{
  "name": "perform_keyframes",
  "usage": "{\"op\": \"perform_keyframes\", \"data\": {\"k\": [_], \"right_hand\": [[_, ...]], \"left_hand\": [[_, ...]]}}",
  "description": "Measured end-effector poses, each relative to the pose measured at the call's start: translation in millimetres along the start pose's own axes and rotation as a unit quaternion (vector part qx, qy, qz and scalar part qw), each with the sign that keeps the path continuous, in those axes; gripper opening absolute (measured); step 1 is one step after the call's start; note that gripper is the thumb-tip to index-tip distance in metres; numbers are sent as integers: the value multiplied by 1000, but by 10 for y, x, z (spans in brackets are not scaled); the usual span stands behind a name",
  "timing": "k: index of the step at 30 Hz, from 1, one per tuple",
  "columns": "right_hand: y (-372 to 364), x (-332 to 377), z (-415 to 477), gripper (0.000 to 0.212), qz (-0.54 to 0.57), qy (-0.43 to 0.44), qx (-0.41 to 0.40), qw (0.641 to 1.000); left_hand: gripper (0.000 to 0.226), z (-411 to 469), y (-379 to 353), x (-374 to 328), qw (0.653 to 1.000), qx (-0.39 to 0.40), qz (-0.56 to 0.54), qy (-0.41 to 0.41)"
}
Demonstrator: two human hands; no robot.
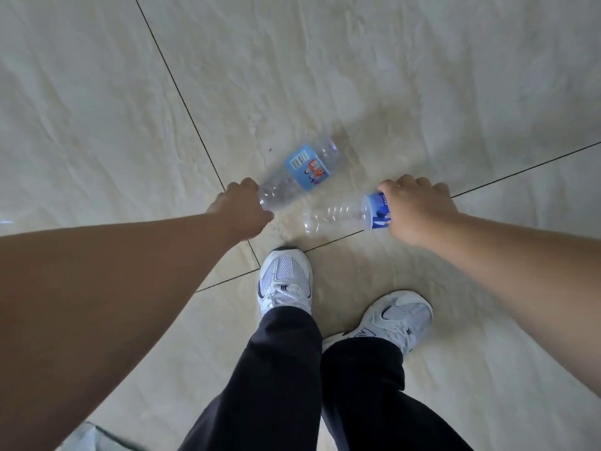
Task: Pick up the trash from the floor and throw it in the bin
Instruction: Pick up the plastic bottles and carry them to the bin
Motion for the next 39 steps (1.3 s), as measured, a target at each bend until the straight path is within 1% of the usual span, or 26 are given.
{"op": "perform_keyframes", "data": {"k": [3,5,6,8,10,12,15,17,18,20,23,27,29,32,34,37,39], "right_hand": [[-162,-26,-40,49,58,-34,-8,998],[-242,-106,-117,47,145,-77,-3,986],[-278,-146,-165,48,213,-105,5,971],[-294,-199,-280,49,356,-156,4,921],[-250,-261,-400,51,442,-197,-18,875],[-172,-301,-558,54,497,-222,-30,838],[35,-339,-833,44,539,-231,-30,810],[231,-371,-1030,44,565,-227,-40,792],[345,-408,-1115,45,576,-225,-52,784],[577,-494,-1304,44,595,-226,-81,767],[957,-620,-1613,36,631,-214,-126,735],[1480,-777,-2139,30,652,-197,-170,712],[1733,-858,-2480,28,660,-198,-190,699],[2112,-988,-3091,26,660,-202,-210,693],[2339,-1065,-3523,23,664,-202,-217,687],[2633,-1208,-4214,19,676,-211,-246,662],[2791,-1295,-4642,22,685,-216,-268,642]], "left_hand": [[57,37,-132,-3,999,-5,-48,9],[49,0,-164,-44,996,-11,-84,19],[43,-36,-158,-72,994,-15,-103,24],[31,-138,-130,-159,991,-14,-131,26],[33,-269,-106,-251,986,7,-165,26],[30,-447,-46,-331,976,34,-209,39],[27,-791,94,-458,958,81,-269,63],[36,-1029,211,-561,951,101,-284,70],[39,-1137,291,-629,951,105,-283,65],[35,-1354,489,-819,950,109,-290,35],[24,-1712,845,-1121,927,117,-357,-9],[17,-2275,1389,-1451,917,84,-385,-53],[19,-2609,1652,-1576,920,62,-381,-62],[25,-3181,1993,-1758,927,45,-364,-77],[23,-3611,2203,-1860,928,40,-363,-80],[19,-4295,2545,-2062,925,36,-366,-97],[18,-4729,2789,-2227,923,32,-364,-120]]}}
Point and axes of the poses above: each hand's wrist, its own z-axis towards the middle knuckle, its own y-axis out of the back of the hand, x = y × z, the point moved 9 cm from there along z, towards the middle knuckle, and after that the axes turned 5 degrees about y, right-handed, at the moved point
